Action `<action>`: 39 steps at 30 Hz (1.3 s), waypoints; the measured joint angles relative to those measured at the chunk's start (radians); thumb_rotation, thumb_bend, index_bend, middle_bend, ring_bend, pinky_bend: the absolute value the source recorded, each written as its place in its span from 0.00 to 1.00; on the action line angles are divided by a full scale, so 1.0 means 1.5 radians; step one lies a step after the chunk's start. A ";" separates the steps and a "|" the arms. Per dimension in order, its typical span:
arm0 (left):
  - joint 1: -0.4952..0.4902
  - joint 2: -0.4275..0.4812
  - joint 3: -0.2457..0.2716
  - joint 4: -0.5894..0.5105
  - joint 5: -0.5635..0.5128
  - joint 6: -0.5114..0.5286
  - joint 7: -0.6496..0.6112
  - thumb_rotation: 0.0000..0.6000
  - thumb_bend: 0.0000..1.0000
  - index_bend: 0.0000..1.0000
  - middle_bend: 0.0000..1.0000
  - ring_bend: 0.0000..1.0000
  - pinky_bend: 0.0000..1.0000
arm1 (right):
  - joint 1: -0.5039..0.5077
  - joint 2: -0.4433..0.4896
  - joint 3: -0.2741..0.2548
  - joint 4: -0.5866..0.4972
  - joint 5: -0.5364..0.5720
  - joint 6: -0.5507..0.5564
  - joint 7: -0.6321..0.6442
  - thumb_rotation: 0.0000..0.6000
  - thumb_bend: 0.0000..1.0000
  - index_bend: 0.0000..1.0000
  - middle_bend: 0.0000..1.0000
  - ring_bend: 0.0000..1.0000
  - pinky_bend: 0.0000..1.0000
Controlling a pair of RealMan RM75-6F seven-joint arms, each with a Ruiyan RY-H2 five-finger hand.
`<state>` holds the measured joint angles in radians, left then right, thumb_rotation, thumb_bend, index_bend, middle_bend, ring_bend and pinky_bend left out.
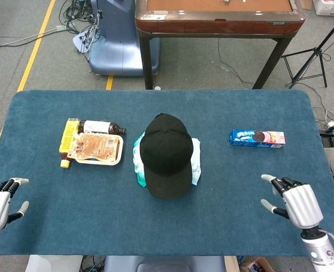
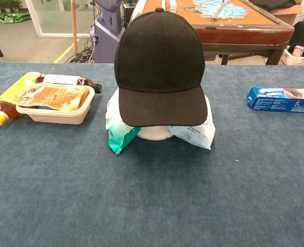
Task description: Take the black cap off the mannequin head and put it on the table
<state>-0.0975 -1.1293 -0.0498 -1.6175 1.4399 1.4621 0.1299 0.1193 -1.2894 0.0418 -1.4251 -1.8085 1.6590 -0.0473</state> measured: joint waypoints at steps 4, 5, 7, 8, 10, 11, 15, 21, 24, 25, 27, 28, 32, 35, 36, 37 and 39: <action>0.000 0.000 0.002 0.001 -0.001 -0.002 0.000 1.00 0.29 0.31 0.29 0.28 0.58 | 0.022 -0.026 -0.007 0.006 -0.050 -0.002 -0.053 1.00 0.00 0.38 0.93 0.83 1.00; 0.001 0.000 0.001 0.002 -0.002 -0.002 -0.001 1.00 0.29 0.31 0.29 0.28 0.58 | 0.029 -0.032 -0.008 0.006 -0.059 -0.006 -0.066 1.00 0.00 0.38 0.93 0.83 1.00; 0.001 0.001 0.000 0.001 -0.005 -0.002 -0.003 1.00 0.29 0.31 0.29 0.28 0.58 | 0.048 -0.050 -0.009 0.005 -0.077 -0.020 -0.088 1.00 0.00 0.38 0.95 0.85 1.00; 0.001 0.001 -0.001 0.001 -0.005 -0.002 -0.004 1.00 0.29 0.31 0.29 0.28 0.58 | 0.056 -0.058 -0.009 0.005 -0.083 -0.026 -0.093 1.00 0.00 0.38 0.95 0.85 1.00; 0.002 0.003 -0.001 0.000 -0.004 -0.001 -0.007 1.00 0.29 0.31 0.29 0.28 0.58 | 0.074 -0.077 -0.007 0.008 -0.092 -0.039 -0.100 1.00 0.00 0.38 0.96 0.86 1.00; 0.002 0.003 -0.001 0.000 -0.003 0.000 -0.009 1.00 0.29 0.31 0.29 0.28 0.58 | 0.080 -0.085 -0.006 0.010 -0.095 -0.044 -0.101 1.00 0.00 0.38 0.97 0.86 1.00; 0.004 0.006 0.001 -0.001 0.000 0.002 -0.014 1.00 0.29 0.31 0.29 0.28 0.58 | 0.108 -0.122 -0.001 0.026 -0.105 -0.062 -0.105 1.00 0.00 0.38 0.98 0.88 1.00; 0.007 0.011 0.001 -0.002 0.003 0.006 -0.026 1.00 0.29 0.32 0.29 0.28 0.58 | 0.149 -0.183 0.011 0.069 -0.117 -0.074 -0.102 1.00 0.00 0.40 1.00 0.90 1.00; 0.010 0.014 0.000 -0.003 0.003 0.013 -0.032 1.00 0.29 0.32 0.29 0.28 0.58 | 0.169 -0.210 0.016 0.092 -0.119 -0.080 -0.097 1.00 0.00 0.40 1.00 0.90 1.00; 0.011 0.015 -0.001 -0.003 0.003 0.015 -0.034 1.00 0.29 0.32 0.29 0.28 0.58 | 0.177 -0.218 0.018 0.102 -0.119 -0.081 -0.093 1.00 0.00 0.40 1.00 0.90 1.00; 0.013 0.017 -0.001 -0.004 0.003 0.018 -0.036 1.00 0.29 0.32 0.29 0.28 0.58 | 0.188 -0.231 0.020 0.116 -0.119 -0.083 -0.085 1.00 0.00 0.41 1.00 0.90 1.00; 0.014 0.018 -0.001 -0.004 0.004 0.019 -0.038 1.00 0.29 0.32 0.29 0.28 0.58 | 0.195 -0.239 0.021 0.126 -0.120 -0.083 -0.079 1.00 0.00 0.41 1.00 0.90 1.00; 0.016 0.020 -0.001 -0.005 0.004 0.021 -0.042 1.00 0.29 0.32 0.29 0.28 0.58 | 0.216 -0.267 0.024 0.161 -0.120 -0.082 -0.059 1.00 0.00 0.41 1.00 0.90 1.00; 0.018 0.021 -0.002 -0.005 0.004 0.023 -0.045 1.00 0.29 0.32 0.29 0.28 0.58 | 0.228 -0.287 0.024 0.186 -0.120 -0.077 -0.046 1.00 0.00 0.41 1.00 0.90 1.00; 0.019 0.021 -0.002 -0.006 0.004 0.024 -0.046 1.00 0.29 0.32 0.29 0.28 0.58 | 0.232 -0.293 0.024 0.194 -0.121 -0.075 -0.043 1.00 0.00 0.41 1.00 0.90 1.00; 0.019 0.022 -0.002 -0.006 0.004 0.026 -0.047 1.00 0.29 0.32 0.29 0.28 0.58 | 0.237 -0.301 0.024 0.204 -0.121 -0.073 -0.038 1.00 0.00 0.41 1.00 0.90 1.00; 0.021 0.023 -0.002 -0.006 0.005 0.027 -0.050 1.00 0.29 0.32 0.29 0.28 0.58 | 0.246 -0.312 0.024 0.218 -0.121 -0.069 -0.032 1.00 0.00 0.41 1.00 0.90 1.00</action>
<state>-0.0665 -1.0946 -0.0524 -1.6269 1.4474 1.5033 0.0554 0.4877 -1.7577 0.0777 -1.0983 -1.9900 1.5549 -0.0950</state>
